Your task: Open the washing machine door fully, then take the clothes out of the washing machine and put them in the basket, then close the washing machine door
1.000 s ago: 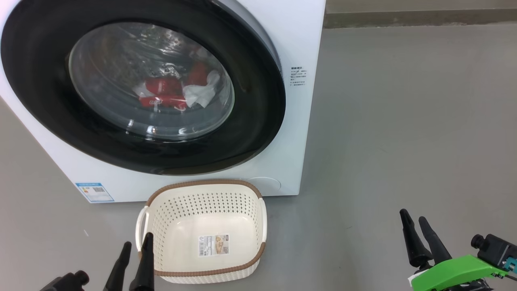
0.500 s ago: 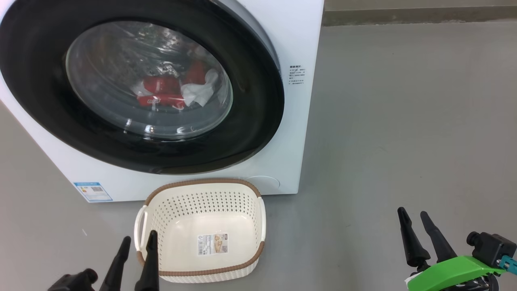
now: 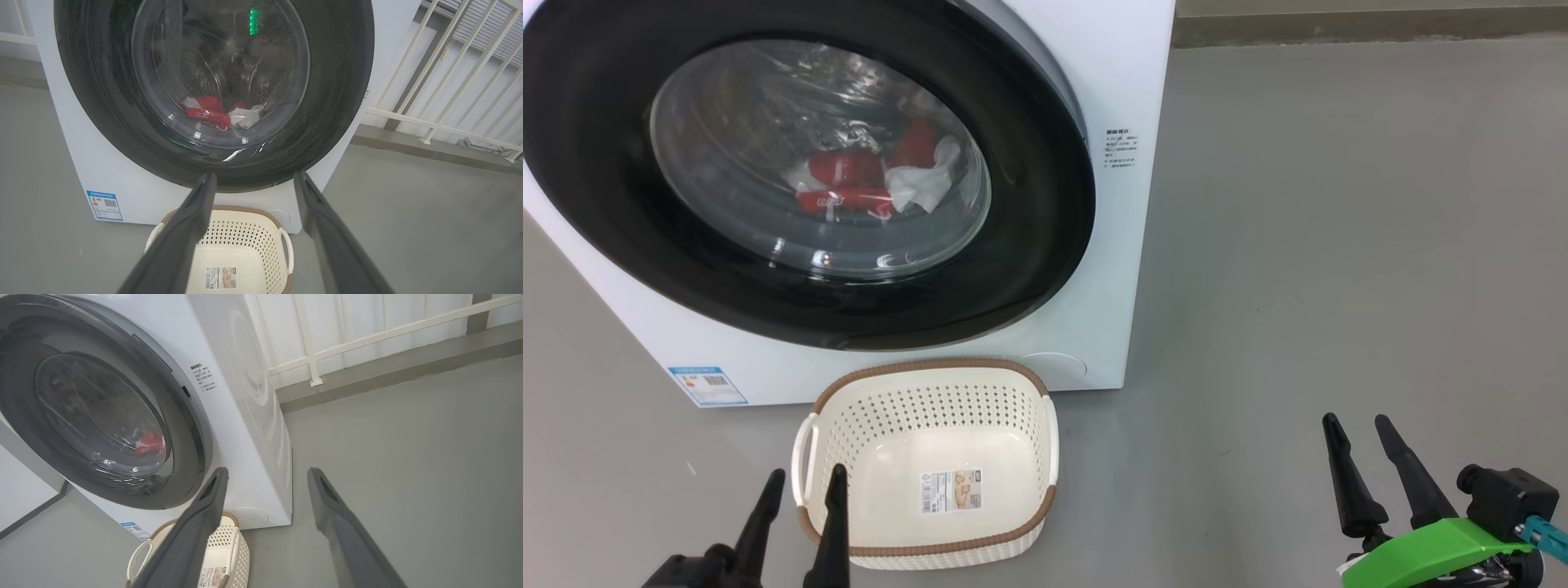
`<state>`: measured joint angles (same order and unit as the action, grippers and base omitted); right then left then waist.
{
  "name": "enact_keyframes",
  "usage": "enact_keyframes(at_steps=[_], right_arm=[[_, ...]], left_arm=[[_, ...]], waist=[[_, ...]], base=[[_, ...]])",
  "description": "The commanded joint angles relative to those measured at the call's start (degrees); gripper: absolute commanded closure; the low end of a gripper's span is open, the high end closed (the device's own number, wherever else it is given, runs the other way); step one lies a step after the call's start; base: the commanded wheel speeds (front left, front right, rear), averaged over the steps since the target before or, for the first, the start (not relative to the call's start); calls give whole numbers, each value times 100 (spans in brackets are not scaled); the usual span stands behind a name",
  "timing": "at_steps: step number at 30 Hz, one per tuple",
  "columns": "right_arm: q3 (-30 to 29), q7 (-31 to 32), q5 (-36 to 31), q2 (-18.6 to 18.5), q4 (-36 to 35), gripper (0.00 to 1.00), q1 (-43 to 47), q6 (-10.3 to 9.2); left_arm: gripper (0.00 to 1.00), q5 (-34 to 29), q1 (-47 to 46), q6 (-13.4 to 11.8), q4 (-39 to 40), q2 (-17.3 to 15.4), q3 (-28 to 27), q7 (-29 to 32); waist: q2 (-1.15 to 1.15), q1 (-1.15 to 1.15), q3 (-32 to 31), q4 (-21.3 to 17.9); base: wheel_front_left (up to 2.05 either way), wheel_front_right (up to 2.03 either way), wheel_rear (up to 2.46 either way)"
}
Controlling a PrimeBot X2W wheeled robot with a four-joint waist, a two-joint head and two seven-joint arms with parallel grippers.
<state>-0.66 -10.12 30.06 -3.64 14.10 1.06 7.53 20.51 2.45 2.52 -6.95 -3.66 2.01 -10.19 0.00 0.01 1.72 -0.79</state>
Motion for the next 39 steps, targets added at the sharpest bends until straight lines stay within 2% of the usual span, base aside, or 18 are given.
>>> enact_keyframes(at_steps=[1, 25, 39], right_arm=[[133, -77, -151, -97, -174, 0, -32, -3], [66, -482, -1531, -90, -348, 0, 141, -4], [-9, -487, -1448, -44, -370, 0, 147, -4]], left_arm=[[0, -176, -59, -31, 190, -87, -126, -67], [0, -1678, 103, 76, 228, -13, -221, -476], [0, -1594, 97, 219, 187, 58, -401, -481]], waist=[[0, 0, 0, 0], [0, 0, 3, -42], [0, 0, 42, -78]], base=[[0, 0, 0], [0, 0, 0], [0, 0, 0]])
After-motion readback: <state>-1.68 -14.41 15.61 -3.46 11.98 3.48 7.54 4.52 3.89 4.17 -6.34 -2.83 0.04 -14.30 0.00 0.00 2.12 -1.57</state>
